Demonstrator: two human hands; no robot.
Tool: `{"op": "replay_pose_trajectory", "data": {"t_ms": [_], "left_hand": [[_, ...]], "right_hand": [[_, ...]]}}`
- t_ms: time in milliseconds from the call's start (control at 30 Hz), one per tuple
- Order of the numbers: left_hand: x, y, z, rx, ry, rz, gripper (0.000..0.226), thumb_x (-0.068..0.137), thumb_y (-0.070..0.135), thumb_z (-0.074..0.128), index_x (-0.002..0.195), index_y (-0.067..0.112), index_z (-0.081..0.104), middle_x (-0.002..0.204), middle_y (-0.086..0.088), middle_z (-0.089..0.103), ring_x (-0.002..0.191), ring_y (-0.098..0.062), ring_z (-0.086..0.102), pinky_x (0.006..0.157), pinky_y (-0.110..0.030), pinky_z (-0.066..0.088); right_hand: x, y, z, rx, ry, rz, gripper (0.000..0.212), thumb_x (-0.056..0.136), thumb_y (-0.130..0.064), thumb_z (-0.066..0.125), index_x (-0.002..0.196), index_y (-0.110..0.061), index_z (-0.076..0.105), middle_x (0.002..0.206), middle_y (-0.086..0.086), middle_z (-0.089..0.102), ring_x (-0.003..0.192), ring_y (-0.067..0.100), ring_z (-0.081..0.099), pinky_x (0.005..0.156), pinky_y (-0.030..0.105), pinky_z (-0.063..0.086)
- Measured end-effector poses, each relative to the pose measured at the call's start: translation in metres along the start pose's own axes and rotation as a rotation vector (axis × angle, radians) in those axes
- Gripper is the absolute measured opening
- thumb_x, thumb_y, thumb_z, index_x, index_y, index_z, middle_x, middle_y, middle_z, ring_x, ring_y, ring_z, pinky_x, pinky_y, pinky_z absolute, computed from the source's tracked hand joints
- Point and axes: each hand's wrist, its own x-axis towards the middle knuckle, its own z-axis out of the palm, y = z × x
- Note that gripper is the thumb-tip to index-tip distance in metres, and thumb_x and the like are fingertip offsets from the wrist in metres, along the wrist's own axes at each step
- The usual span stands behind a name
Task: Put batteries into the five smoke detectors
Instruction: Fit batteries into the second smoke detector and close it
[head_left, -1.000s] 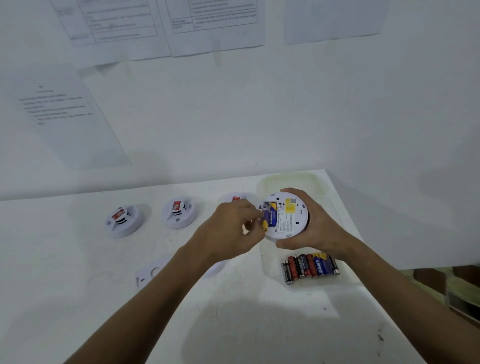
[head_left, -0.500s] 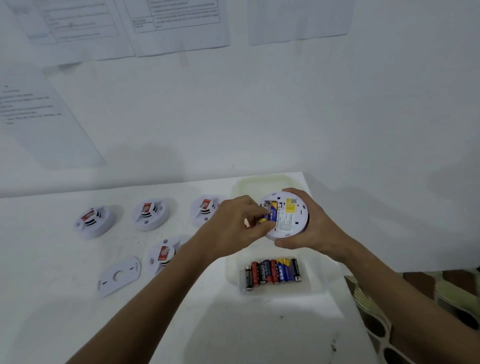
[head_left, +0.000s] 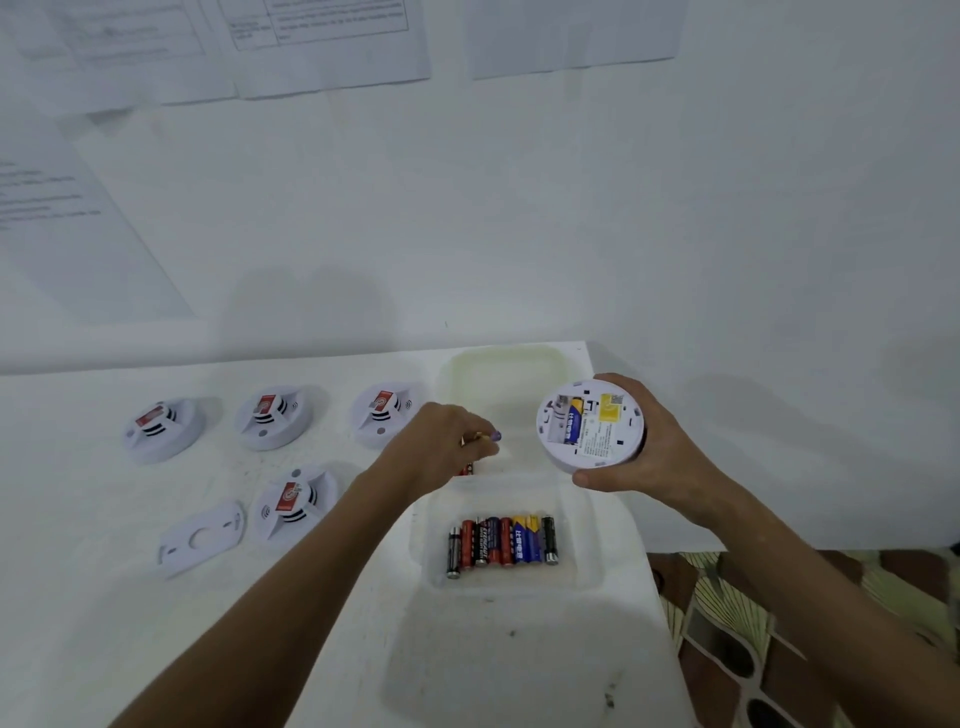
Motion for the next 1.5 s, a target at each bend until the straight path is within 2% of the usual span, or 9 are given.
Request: {"op": "replay_pose_trajectory", "data": {"t_ms": [67, 133, 233, 367, 667, 767, 933, 1067, 1500], "left_hand": [[0.003, -0.005, 0.004, 0.052, -0.022, -0.01, 0.022, 0.087, 0.032, 0.068, 0.102, 0.018, 0.076, 0.084, 0.004, 0.073, 0.067, -0.004, 0.058, 0.063, -0.016, 0.041], [0.006, -0.009, 0.005, 0.108, -0.074, -0.024, 0.025, 0.085, 0.035, 0.07, 0.104, 0.02, 0.076, 0.092, 0.002, 0.075, 0.079, -0.011, 0.064, 0.077, -0.027, 0.048], [0.011, -0.011, 0.005, 0.213, -0.115, -0.06, 0.026, 0.084, 0.044, 0.069, 0.103, 0.026, 0.075, 0.091, 0.007, 0.074, 0.088, -0.012, 0.063, 0.089, -0.035, 0.043], [0.013, -0.009, 0.006, 0.265, -0.153, -0.082, 0.029, 0.085, 0.041, 0.069, 0.11, 0.027, 0.071, 0.101, 0.009, 0.073, 0.1, -0.011, 0.06, 0.091, -0.034, 0.029], [0.022, -0.002, -0.005, 0.322, -0.387, -0.05, 0.018, 0.091, 0.025, 0.062, 0.105, 0.025, 0.074, 0.108, 0.013, 0.07, 0.105, -0.013, 0.058, 0.091, -0.039, 0.032], [0.019, 0.001, -0.012, 0.281, -0.314, -0.071, 0.024, 0.09, 0.02, 0.058, 0.11, 0.023, 0.071, 0.109, 0.006, 0.069, 0.102, -0.015, 0.058, 0.094, -0.038, 0.042], [0.003, 0.027, -0.034, -0.107, 0.125, 0.098, 0.02, 0.088, 0.025, 0.066, 0.107, 0.019, 0.07, 0.092, 0.006, 0.066, 0.077, -0.006, 0.06, 0.069, -0.014, 0.045], [-0.007, 0.041, -0.047, -0.09, 0.036, 0.217, 0.028, 0.08, 0.031, 0.075, 0.107, 0.026, 0.069, 0.1, 0.008, 0.061, 0.085, -0.006, 0.057, 0.064, -0.007, 0.037], [-0.032, 0.024, -0.057, -0.126, 0.021, 0.076, 0.036, 0.077, 0.034, 0.078, 0.11, 0.032, 0.064, 0.108, 0.004, 0.056, 0.084, -0.005, 0.06, 0.066, -0.003, 0.046]], "right_hand": [[-0.001, 0.003, 0.0, 0.01, -0.011, 0.008, 0.094, 0.056, 0.001, 0.093, 0.135, -0.022, 0.047, 0.121, -0.012, 0.063, 0.114, 0.008, 0.061, 0.088, 0.024, 0.055], [-0.001, 0.003, -0.001, 0.014, -0.02, 0.011, 0.094, 0.056, 0.001, 0.093, 0.134, -0.023, 0.048, 0.12, -0.013, 0.063, 0.114, 0.007, 0.061, 0.087, 0.024, 0.055], [0.0, 0.004, -0.002, 0.01, -0.023, 0.009, 0.093, 0.056, 0.002, 0.093, 0.134, -0.023, 0.047, 0.12, -0.015, 0.063, 0.114, 0.007, 0.06, 0.087, 0.023, 0.055], [0.001, 0.005, -0.002, 0.0, -0.039, 0.011, 0.093, 0.056, -0.002, 0.093, 0.133, -0.025, 0.048, 0.119, -0.016, 0.062, 0.114, 0.005, 0.059, 0.086, 0.021, 0.054], [0.003, 0.003, 0.004, -0.005, -0.034, 0.015, 0.09, 0.054, -0.007, 0.093, 0.13, -0.026, 0.049, 0.118, -0.018, 0.062, 0.114, 0.003, 0.059, 0.085, 0.018, 0.053], [0.002, -0.001, 0.007, 0.003, -0.031, 0.012, 0.089, 0.054, -0.009, 0.091, 0.13, -0.027, 0.049, 0.12, -0.018, 0.062, 0.115, 0.004, 0.059, 0.084, 0.018, 0.053], [0.005, -0.008, 0.013, 0.011, -0.085, -0.008, 0.094, 0.055, 0.001, 0.092, 0.133, -0.027, 0.047, 0.122, -0.014, 0.061, 0.116, 0.006, 0.058, 0.085, 0.021, 0.054], [0.011, -0.013, 0.024, 0.005, -0.146, -0.03, 0.097, 0.056, 0.012, 0.089, 0.136, -0.021, 0.044, 0.121, -0.011, 0.061, 0.114, 0.006, 0.059, 0.084, 0.021, 0.053], [0.019, -0.023, 0.059, 0.047, -0.213, -0.069, 0.098, 0.054, 0.006, 0.089, 0.138, -0.018, 0.043, 0.125, -0.009, 0.059, 0.116, 0.01, 0.059, 0.087, 0.022, 0.053]]}}
